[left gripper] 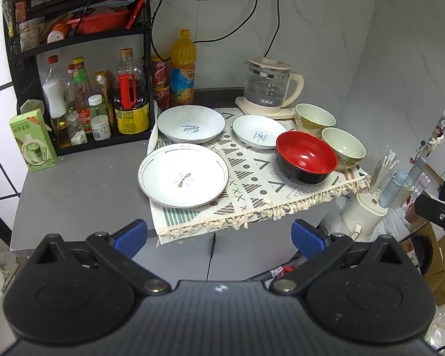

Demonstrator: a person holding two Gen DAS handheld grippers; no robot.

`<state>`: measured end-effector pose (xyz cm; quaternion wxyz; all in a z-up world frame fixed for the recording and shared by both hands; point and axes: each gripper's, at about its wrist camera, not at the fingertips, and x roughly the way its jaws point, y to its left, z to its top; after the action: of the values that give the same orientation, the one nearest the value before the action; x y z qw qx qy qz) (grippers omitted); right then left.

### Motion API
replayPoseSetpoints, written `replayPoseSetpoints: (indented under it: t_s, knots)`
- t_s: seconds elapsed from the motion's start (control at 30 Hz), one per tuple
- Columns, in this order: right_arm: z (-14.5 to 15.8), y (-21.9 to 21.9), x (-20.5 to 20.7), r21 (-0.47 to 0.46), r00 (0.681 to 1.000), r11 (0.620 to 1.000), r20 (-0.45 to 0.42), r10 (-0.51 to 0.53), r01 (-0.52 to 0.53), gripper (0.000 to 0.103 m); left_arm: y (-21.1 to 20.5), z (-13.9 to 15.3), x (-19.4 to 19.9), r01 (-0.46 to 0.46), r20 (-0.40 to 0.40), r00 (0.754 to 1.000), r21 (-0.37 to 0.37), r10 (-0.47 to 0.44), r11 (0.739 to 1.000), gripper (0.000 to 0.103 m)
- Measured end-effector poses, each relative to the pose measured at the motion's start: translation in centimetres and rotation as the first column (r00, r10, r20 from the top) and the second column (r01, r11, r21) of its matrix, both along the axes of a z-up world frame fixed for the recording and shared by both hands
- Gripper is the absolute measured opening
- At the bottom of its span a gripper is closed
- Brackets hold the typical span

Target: Organize plates and bowls

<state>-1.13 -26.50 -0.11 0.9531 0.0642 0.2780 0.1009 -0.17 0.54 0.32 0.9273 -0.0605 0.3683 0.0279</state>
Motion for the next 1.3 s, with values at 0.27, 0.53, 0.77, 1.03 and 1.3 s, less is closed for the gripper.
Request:
replayPoseSetpoints:
  t_s: [0.27, 0.53, 0.77, 1.03, 1.3]
  knots:
    - [-0.1, -0.1, 0.1, 0.002, 1.000, 1.000, -0.007, -0.007, 0.007, 0.103, -0.3, 0.0, 0.5, -0.012, 0.014, 1.000, 0.003, 0.012, 1.000, 0.102]
    - [-0.1, 0.0, 0.6, 0.013, 1.000, 1.000, -0.021, -0.009, 0.010, 0.103, -0.1, 0.2, 0.8, -0.005, 0.004, 1.000, 0.007, 0.005, 1.000, 0.102]
    - [-0.1, -0.3, 1.0, 0.055, 0.998, 0.998, -0.059, -0.017, 0.020, 0.103, 0.3, 0.9, 0.6, -0.024, 0.018, 1.000, 0.000, 0.024, 1.000, 0.102]
    - [-0.1, 0.2, 0.9, 0.040, 0.998, 0.999, -0.060, -0.011, 0.014, 0.103, 0.6, 0.7, 0.2, -0.024, 0.008, 1.000, -0.001, 0.024, 1.000, 0.102]
    - [-0.3, 0.2, 0.9, 0.019, 0.998, 1.000, -0.066, -0.007, 0.008, 0.103, 0.8, 0.7, 0.2, -0.028, 0.003, 1.000, -0.004, 0.028, 1.000, 0.102]
